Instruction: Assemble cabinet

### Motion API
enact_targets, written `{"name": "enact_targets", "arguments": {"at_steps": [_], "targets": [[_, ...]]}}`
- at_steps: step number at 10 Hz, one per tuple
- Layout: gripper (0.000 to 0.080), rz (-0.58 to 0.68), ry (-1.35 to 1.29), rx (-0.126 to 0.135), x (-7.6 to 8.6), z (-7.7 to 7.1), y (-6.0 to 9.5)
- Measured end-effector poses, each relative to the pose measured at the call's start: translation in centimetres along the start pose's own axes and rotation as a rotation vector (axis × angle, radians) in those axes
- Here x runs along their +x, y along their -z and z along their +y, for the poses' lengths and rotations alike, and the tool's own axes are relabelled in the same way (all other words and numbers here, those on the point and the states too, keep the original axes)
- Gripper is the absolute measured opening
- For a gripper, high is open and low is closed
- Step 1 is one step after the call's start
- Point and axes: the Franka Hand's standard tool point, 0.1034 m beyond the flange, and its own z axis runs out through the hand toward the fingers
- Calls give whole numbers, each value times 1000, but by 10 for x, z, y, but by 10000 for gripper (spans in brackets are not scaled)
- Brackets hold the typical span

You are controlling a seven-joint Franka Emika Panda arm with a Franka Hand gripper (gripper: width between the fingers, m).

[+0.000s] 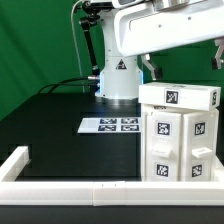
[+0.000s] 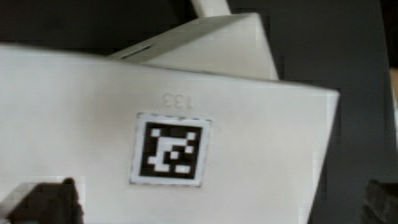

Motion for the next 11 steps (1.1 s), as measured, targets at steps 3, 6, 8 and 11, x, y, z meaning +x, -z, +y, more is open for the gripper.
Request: {"name": "enact_targets", "arguments": {"at_steps": [3, 6, 8, 11], "targets": [[797, -23, 210, -15, 1, 2, -1], [797, -4, 549, -36, 1, 1, -6], [797, -2, 745, -63, -2, -3, -12], [797, -8, 1004, -88, -1, 1, -14]]}}
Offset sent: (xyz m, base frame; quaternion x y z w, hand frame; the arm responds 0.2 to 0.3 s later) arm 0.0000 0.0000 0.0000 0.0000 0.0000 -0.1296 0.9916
